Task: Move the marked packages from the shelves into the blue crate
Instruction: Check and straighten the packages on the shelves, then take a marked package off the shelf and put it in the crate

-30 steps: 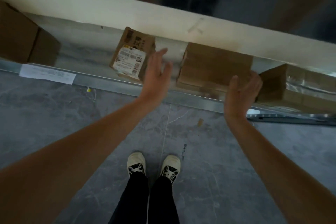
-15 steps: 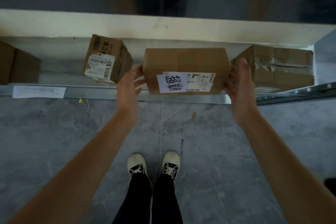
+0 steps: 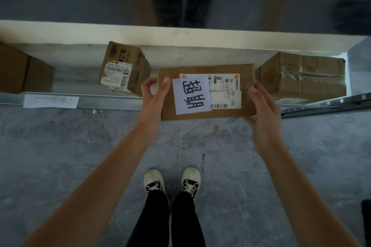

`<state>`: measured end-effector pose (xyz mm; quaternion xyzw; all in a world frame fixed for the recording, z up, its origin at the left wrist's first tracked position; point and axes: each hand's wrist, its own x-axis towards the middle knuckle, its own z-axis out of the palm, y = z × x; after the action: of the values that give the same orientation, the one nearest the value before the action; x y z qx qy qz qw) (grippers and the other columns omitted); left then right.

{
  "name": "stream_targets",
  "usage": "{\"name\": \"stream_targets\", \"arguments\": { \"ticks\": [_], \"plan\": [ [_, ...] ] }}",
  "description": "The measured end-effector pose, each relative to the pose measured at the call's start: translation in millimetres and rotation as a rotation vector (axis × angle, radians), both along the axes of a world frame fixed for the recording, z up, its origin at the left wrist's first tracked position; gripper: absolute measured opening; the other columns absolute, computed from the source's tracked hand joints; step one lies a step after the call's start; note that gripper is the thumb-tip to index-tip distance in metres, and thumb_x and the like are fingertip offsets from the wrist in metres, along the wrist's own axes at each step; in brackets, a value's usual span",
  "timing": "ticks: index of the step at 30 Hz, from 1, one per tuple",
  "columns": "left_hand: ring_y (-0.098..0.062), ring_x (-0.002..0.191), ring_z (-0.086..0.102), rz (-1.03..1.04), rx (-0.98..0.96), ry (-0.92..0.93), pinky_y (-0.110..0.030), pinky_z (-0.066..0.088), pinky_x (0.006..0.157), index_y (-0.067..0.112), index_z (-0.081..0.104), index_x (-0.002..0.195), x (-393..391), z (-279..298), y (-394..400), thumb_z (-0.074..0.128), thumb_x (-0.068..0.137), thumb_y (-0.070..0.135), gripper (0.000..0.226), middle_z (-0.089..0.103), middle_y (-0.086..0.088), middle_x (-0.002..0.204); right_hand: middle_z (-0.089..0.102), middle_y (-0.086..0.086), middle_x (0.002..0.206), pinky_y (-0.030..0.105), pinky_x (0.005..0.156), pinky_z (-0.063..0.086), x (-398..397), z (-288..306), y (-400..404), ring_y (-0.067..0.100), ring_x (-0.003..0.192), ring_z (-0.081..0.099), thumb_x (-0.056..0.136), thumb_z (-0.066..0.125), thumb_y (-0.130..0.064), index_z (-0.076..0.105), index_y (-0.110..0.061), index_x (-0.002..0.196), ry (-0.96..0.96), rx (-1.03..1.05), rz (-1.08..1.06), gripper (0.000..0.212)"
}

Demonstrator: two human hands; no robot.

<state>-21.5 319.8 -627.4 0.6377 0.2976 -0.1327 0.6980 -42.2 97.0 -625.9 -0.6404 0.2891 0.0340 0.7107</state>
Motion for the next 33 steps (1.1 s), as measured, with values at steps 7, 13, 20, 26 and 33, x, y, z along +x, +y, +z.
{"name": "stream_targets", "arguments": {
  "ticks": [7, 13, 20, 26, 33],
  "plan": [
    [-0.015, 0.077, 0.069, 0.011, -0.236, 0.169, -0.039, 0.057, 0.066, 0.041, 0.032, 0.136, -30.9, 10.5, 5.3, 0.078, 0.062, 0.058, 0.088, 0.065, -0.018, 0.110, 0.051, -0.004, 0.138, 0.024, 0.087, 0.049, -15.0, 15.4, 12.7, 0.010, 0.120, 0.054, 0.086, 0.069, -0.040, 0.043, -0.033, 0.139, 0.026, -0.097, -0.159, 0.060],
    [-0.025, 0.098, 0.070, -0.038, -0.433, 0.169, -0.044, 0.057, 0.080, 0.034, 0.051, 0.123, -78.5, 35.7, -9.6, 0.074, 0.072, 0.046, 0.057, 0.067, -0.005, 0.115, 0.066, -0.008, 0.123, 0.041, 0.083, 0.058, -61.6, 34.4, 78.5, 0.018, 0.107, 0.067, 0.084, 0.061, -0.051, 0.035, -0.044, 0.140, 0.082, 0.176, -0.055, 0.061],
    [-0.008, 0.109, 0.061, -0.339, -0.052, 0.069, -0.028, 0.048, 0.085, 0.040, 0.063, 0.109, -93.7, 99.2, 17.4, 0.052, 0.091, 0.046, 0.022, 0.068, 0.013, 0.110, 0.068, 0.000, 0.123, 0.052, 0.095, 0.053, -106.5, 89.3, 94.3, 0.020, 0.110, 0.067, 0.097, 0.056, -0.032, 0.048, -0.031, 0.139, 0.073, 0.148, -0.229, 0.043],
    [-0.020, 0.102, 0.068, -0.568, -0.032, 0.042, -0.045, 0.053, 0.091, 0.033, 0.062, 0.120, -93.0, 152.8, 3.0, 0.034, 0.100, 0.042, 0.035, 0.071, -0.002, 0.113, 0.062, -0.002, 0.132, 0.040, 0.095, 0.054, -149.7, 141.4, 104.3, 0.011, 0.111, 0.064, 0.099, 0.049, -0.037, 0.037, -0.033, 0.147, 0.096, 0.015, -0.218, 0.050],
    [-0.022, 0.110, 0.063, -0.691, -0.083, -0.009, -0.037, 0.053, 0.093, 0.020, 0.045, 0.139, -147.3, 208.7, -56.8, 0.027, 0.103, 0.027, 0.040, 0.063, -0.006, 0.125, 0.052, 0.002, 0.142, 0.048, 0.104, 0.046, -203.2, 175.2, 71.1, 0.020, 0.126, 0.054, 0.104, 0.038, -0.031, 0.030, -0.028, 0.151, 0.161, -0.056, -0.391, 0.048]
  ]
}}
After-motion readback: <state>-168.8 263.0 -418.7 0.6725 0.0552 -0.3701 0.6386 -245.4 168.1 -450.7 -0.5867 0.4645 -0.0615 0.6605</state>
